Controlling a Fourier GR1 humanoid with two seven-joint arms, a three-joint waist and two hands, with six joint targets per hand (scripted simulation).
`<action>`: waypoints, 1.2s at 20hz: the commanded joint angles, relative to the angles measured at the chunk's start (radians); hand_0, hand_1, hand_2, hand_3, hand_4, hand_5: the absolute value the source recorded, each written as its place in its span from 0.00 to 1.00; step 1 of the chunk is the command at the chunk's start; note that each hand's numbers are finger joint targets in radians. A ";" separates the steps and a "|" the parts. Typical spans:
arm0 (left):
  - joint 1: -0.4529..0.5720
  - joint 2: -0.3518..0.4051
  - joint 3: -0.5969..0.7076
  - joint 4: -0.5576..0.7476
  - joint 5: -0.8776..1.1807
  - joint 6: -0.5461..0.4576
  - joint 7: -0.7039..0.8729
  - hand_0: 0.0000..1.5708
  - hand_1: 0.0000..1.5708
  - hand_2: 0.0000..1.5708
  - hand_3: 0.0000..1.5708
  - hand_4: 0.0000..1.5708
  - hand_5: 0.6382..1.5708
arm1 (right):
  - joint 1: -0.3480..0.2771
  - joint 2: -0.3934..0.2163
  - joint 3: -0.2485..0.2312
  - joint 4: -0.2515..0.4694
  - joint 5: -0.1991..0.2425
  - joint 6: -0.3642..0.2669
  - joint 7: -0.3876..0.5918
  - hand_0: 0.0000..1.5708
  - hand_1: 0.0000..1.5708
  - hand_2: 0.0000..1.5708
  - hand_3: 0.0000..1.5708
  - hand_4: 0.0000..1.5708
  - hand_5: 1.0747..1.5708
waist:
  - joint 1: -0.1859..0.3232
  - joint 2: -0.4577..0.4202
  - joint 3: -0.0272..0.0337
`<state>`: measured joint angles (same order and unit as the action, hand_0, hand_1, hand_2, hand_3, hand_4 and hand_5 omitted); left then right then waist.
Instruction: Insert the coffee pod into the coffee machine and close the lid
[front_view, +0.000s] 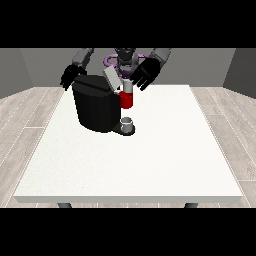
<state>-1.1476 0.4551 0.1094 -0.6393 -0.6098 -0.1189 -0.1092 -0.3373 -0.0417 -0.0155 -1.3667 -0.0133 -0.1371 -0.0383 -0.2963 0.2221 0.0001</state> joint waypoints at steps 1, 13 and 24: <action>-0.007 -0.011 -0.005 0.017 -0.012 -0.003 0.002 0.84 0.84 0.85 0.78 0.31 1.00 | -0.013 -0.003 -0.015 -0.022 -0.024 0.009 0.018 0.00 0.00 0.00 0.00 0.31 1.00 | -0.017 0.019 0.0001; -0.037 -0.014 0.004 0.007 -0.017 -0.001 -0.041 0.75 0.75 0.80 0.75 0.31 1.00 | 0.005 0.039 0.009 -0.002 0.003 -0.070 -0.073 0.00 0.00 0.00 0.00 0.33 1.00 | 0.023 0.072 0.0002; -0.001 -0.020 0.003 0.033 -0.039 -0.005 -0.019 0.75 0.75 0.80 0.75 0.31 1.00 | 0.060 0.014 -0.024 -0.011 -0.018 -0.018 -0.067 0.00 0.00 0.00 0.00 0.31 1.00 | 0.006 0.028 0.0001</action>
<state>-1.1652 0.4386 0.1108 -0.6114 -0.6439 -0.1320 -0.1209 -0.3008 -0.0343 -0.0422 -1.3764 -0.0330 -0.1542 -0.0810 -0.2940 0.2488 0.0002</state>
